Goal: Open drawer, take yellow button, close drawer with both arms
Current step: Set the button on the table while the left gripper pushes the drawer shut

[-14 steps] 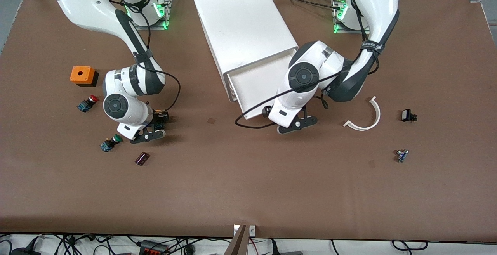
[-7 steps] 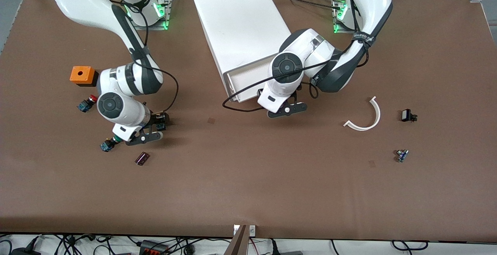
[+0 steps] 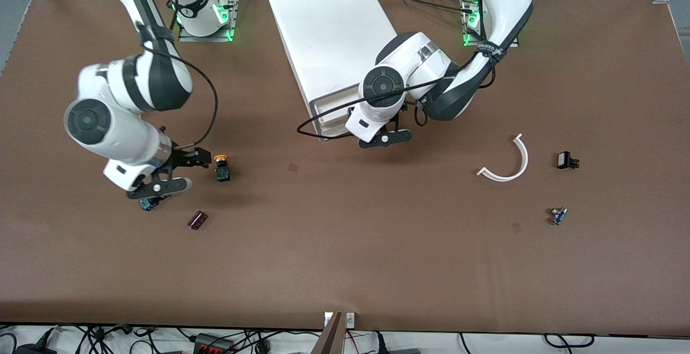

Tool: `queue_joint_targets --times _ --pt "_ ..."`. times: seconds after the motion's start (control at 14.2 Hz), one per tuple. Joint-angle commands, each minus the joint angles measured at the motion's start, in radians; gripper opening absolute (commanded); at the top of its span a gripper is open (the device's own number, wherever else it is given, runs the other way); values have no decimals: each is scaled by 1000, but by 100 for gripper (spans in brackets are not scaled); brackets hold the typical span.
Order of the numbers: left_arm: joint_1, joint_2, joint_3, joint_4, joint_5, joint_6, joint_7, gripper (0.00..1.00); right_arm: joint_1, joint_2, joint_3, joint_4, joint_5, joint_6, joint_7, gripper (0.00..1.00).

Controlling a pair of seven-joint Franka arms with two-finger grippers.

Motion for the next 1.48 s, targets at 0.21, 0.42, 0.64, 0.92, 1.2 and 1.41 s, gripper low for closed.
queue_joint_targets --times 0.21,0.42,0.64,0.92,1.2,1.41 --pt "15 -32 -29 -49 -71 -7 -11 100 -10 -43 -43 187 -5 -195 -4 100" --pt "17 -37 -53 -51 -77 -7 -11 100 -38 -43 -45 242 -5 -241 -8 100" --pt "15 -37 -55 -59 -77 -7 -23 100 -58 -52 -62 277 -5 -265 5 100" --pt "20 -37 -55 -57 -77 -9 -23 100 -65 -58 -117 326 26 -339 2 100" --pt "87 -55 -55 -36 -64 -9 -5 100 -171 -102 -85 323 34 -335 -4 100" --pt "162 -110 -46 -17 -47 -9 3 100 -235 -153 -27 276 20 -335 -5 100"
